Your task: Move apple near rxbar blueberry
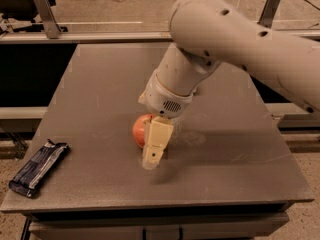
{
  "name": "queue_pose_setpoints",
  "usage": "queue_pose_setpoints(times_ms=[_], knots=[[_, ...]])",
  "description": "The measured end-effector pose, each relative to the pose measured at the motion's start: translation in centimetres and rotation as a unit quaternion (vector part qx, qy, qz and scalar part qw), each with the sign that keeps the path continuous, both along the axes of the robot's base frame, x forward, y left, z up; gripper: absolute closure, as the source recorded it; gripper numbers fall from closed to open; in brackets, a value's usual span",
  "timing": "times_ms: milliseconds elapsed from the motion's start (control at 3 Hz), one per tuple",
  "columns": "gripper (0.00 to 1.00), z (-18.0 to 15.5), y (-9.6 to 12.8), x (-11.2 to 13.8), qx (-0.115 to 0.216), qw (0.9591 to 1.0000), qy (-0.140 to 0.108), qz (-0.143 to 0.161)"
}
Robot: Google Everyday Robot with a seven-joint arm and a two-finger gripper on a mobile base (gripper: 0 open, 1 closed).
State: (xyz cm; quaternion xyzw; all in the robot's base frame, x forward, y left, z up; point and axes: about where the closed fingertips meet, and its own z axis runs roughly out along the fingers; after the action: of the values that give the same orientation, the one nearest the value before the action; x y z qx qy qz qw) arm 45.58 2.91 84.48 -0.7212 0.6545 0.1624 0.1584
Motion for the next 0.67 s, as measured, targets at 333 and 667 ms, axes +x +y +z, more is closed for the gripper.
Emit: queue_pose_setpoints(times_ms=[333, 667], knots=[[0.19, 0.13, -0.01, -0.10, 0.000, 1.0000, -0.001, 0.000], [0.42, 0.19, 0.04, -0.19, -0.001, 1.0000, -0.002, 0.001]])
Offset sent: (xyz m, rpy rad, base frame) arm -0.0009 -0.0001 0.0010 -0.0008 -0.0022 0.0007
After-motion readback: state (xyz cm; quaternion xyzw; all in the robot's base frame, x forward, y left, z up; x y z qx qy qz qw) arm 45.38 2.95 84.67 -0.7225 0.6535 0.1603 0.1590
